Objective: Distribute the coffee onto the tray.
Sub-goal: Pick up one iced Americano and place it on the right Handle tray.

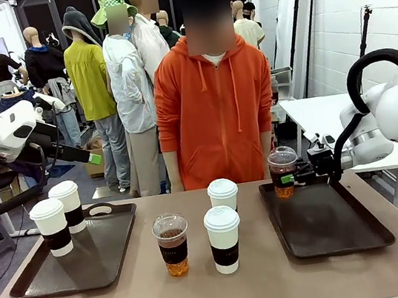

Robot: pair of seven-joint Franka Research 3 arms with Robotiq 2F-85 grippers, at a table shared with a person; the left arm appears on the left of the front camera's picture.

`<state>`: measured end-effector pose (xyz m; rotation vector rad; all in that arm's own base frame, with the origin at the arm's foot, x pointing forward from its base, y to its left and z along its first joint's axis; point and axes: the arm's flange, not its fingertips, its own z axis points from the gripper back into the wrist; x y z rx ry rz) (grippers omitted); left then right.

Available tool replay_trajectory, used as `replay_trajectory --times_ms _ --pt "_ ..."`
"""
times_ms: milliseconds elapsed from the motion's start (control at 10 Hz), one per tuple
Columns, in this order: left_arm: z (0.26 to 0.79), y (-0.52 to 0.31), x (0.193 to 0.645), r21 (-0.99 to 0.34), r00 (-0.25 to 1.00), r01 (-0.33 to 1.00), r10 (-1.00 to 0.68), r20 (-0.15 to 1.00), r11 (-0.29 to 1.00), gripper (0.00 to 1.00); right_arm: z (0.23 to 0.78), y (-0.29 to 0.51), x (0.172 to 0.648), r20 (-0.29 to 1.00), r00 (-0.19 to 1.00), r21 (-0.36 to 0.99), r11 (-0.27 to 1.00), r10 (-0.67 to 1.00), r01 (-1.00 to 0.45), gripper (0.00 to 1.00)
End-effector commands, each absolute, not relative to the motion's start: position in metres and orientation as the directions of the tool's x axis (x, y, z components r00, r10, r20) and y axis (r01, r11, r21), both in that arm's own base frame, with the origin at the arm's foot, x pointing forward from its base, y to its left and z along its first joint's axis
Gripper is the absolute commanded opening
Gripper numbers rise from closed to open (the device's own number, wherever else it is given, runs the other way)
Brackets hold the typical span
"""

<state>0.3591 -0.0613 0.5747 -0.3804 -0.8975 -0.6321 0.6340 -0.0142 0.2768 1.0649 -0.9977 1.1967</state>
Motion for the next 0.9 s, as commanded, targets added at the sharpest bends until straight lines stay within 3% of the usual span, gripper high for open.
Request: replay_trajectory --times_ms 0,800 --pt "0.574 -0.06 0.359 -0.054 0.466 0.652 -0.344 0.815 0.757 1.0 0.276 -0.006 0.649 0.977 0.073 0.066 0.041 0.201 -0.997 0.65" --pt "0.574 -0.06 0.359 -0.054 0.466 0.652 -0.344 0.815 0.757 1.0 0.253 -0.006 0.669 0.972 0.155 0.144 0.069 0.179 -0.987 0.65"
